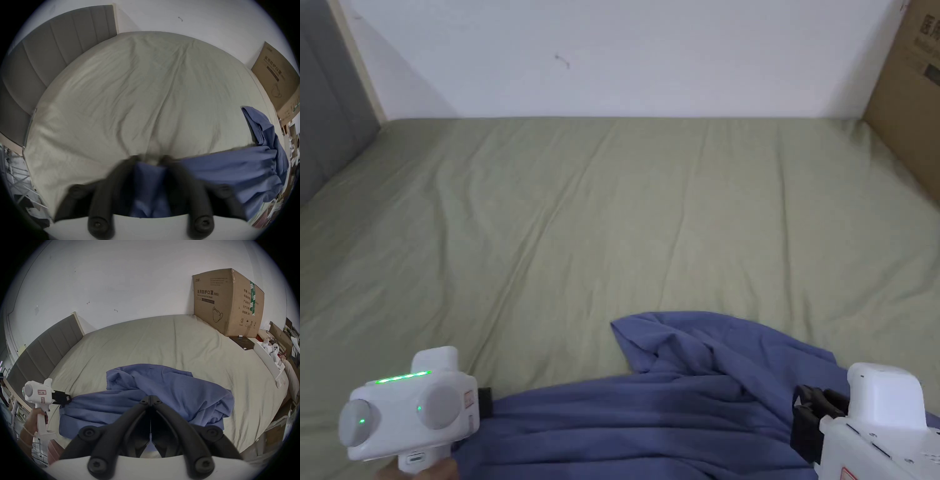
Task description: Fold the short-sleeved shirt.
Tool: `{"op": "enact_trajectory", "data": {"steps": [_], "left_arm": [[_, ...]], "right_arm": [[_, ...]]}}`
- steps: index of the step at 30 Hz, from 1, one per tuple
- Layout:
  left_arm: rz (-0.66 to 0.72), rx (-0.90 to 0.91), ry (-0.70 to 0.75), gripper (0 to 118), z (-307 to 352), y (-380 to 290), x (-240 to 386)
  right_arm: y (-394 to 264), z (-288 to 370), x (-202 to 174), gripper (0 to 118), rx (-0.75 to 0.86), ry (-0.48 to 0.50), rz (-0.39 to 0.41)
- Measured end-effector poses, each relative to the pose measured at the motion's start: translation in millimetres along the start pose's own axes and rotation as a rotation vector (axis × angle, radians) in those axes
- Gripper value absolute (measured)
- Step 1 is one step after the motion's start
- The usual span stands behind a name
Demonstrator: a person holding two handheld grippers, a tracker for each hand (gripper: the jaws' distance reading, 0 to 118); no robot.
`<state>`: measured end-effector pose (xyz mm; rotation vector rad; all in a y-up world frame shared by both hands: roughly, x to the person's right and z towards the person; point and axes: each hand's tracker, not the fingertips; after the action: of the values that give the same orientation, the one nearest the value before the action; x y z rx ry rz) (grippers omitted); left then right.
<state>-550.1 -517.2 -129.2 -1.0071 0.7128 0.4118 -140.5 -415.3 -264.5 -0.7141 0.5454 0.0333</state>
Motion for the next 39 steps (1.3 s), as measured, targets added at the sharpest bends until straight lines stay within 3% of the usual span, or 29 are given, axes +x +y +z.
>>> {"op": "enact_trajectory", "data": {"steps": [3, 7, 9, 10, 13, 14, 16, 18, 21, 22, 23, 24, 25, 27, 28, 30, 35, 39], "left_arm": [[-0.022, 0.022, -0.044, 2, 17, 6, -3], [0.004, 0.081, -0.110, 2, 50, 12, -12], [0.017, 0.107, -0.131, 2, 64, 17, -17], [0.020, 0.113, -0.136, 2, 68, 18, -20], [0.030, 0.128, -0.157, 2, 81, 19, -20], [0.020, 0.129, -0.159, 2, 84, 19, -18], [0.005, 0.143, -0.166, 2, 87, 17, -16], [-0.004, 0.141, -0.165, 2, 82, 20, -14], [0.025, 0.140, -0.172, 2, 77, 24, -13], [0.037, 0.132, -0.170, 2, 76, 25, -13], [0.042, 0.132, -0.164, 2, 78, 24, -13], [0.040, 0.136, -0.165, 2, 81, 23, -14], [0.035, 0.139, -0.169, 2, 83, 25, -14], [0.017, 0.157, -0.171, 2, 90, 27, -16], [0.021, 0.159, -0.168, 2, 94, 28, -17], [0.037, 0.170, -0.173, 2, 101, 31, -22], [0.039, 0.219, -0.164, 2, 129, 38, -30], [0.025, 0.283, -0.162, 2, 155, 49, -30]], "right_arm": [[14, -12, 8, 0, -0.006, 0.037, -0.002], [47, -39, 9, 0, -0.015, 0.066, 0.133], [66, -62, 18, 1, -0.015, 0.047, 0.130], [74, -74, 26, 7, -0.021, 0.047, 0.128], [102, -124, 44, 84, -0.146, 0.018, 0.137], [107, -142, 47, 93, -0.189, 0.036, 0.177], [112, -176, 45, 93, -0.273, 0.038, 0.228], [110, -215, 43, 93, -0.355, 0.082, 0.230], [93, -281, 42, 88, -0.654, 0.088, 0.123], [86, -288, 41, 89, -0.695, 0.041, 0.157], [91, -280, 33, 88, -0.570, 0.058, 0.203], [98, -279, 29, 83, -0.611, 0.036, 0.192], [103, -273, 27, 70, -0.600, 0.048, 0.223], [104, -253, 23, 16, -0.563, 0.015, 0.320], [104, -248, 23, 5, -0.543, -0.010, 0.309], [104, -245, 27, 5, -0.546, 0.023, 0.237], [122, -206, 28, 5, -0.521, 0.035, 0.201], [164, -154, 40, 5, -0.351, 0.072, 0.119]]}}
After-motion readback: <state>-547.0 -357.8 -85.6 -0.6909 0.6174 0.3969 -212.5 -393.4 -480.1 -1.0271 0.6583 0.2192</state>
